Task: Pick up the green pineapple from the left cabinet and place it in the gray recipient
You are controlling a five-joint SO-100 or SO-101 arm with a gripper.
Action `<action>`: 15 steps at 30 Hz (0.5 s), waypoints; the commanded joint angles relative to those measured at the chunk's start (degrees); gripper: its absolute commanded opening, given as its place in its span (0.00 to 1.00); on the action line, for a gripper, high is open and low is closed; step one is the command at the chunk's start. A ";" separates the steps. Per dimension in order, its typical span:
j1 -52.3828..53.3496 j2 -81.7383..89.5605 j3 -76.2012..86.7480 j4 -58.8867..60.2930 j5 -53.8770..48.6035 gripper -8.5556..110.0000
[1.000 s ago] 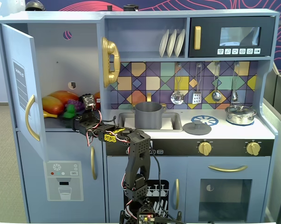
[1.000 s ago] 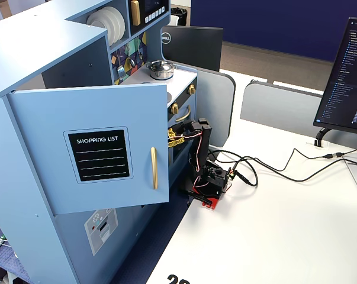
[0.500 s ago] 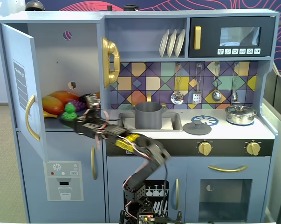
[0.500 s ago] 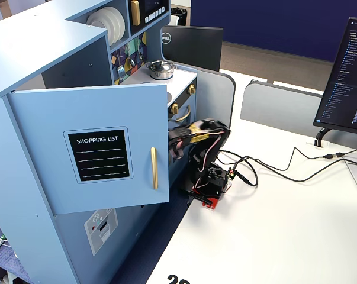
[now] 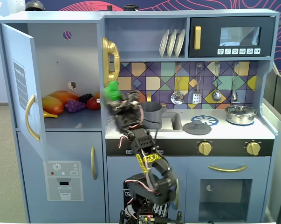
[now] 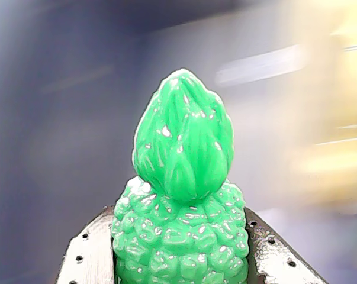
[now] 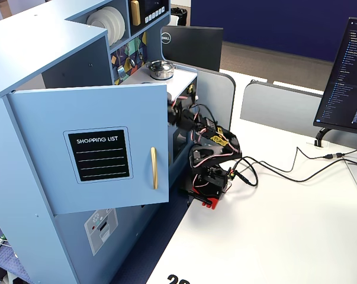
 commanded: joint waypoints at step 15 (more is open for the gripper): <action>29.44 -39.37 -26.54 3.08 0.88 0.07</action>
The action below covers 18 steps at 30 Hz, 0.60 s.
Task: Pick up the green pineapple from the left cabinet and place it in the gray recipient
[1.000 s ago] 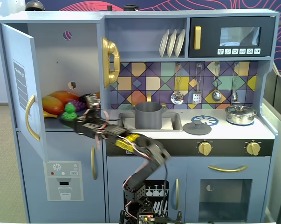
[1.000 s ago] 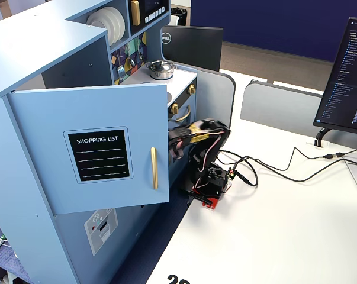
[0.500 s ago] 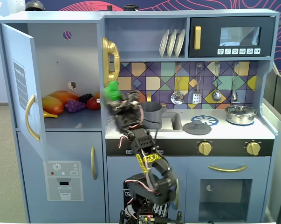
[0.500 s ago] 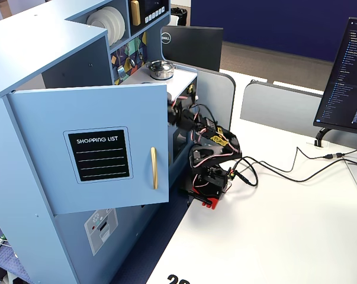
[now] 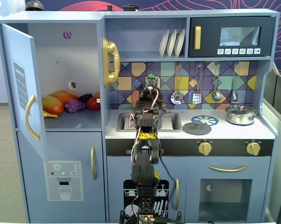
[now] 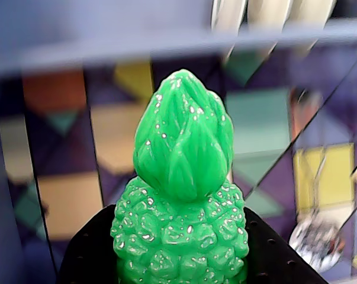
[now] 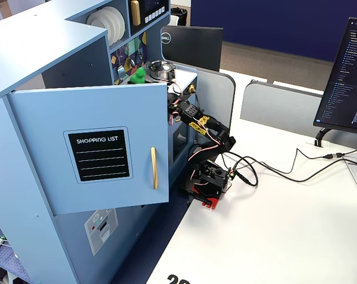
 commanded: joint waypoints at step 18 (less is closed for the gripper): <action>-0.79 -10.02 -16.00 14.15 -1.32 0.33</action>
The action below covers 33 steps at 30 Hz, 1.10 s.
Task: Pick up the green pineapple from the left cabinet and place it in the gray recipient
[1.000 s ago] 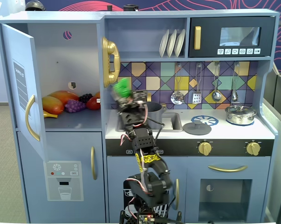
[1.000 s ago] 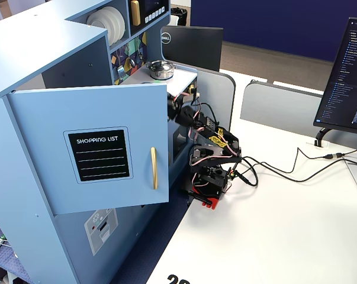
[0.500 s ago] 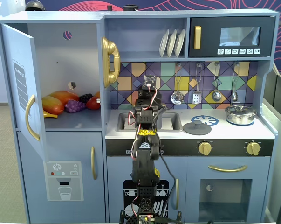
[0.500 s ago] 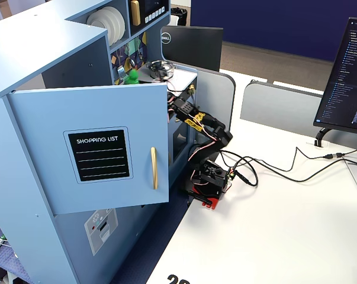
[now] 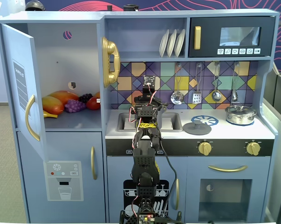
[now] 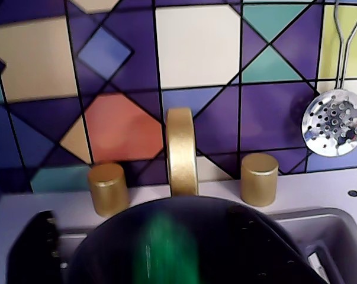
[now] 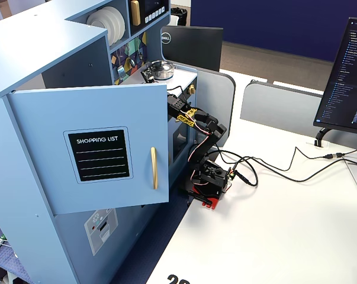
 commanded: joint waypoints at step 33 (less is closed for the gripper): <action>-2.29 47.11 69.96 43.86 8.00 0.07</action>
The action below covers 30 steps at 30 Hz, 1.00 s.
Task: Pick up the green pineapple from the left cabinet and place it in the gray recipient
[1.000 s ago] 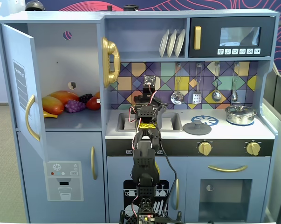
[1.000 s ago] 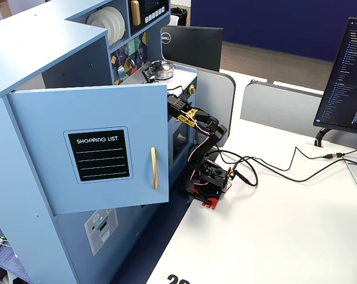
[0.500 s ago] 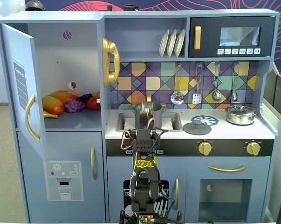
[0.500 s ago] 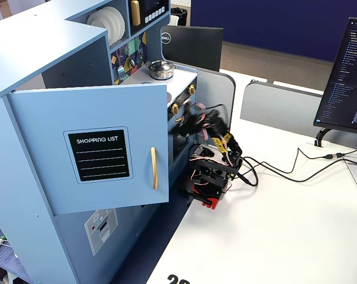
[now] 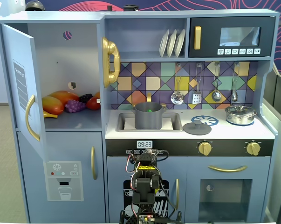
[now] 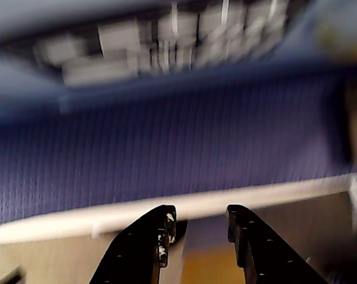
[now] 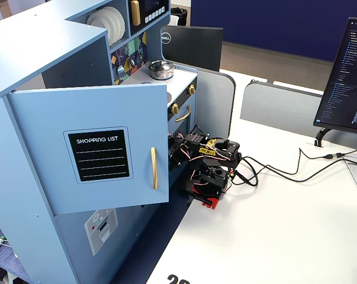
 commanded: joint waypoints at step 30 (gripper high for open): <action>-0.35 17.49 0.00 32.78 -2.20 0.11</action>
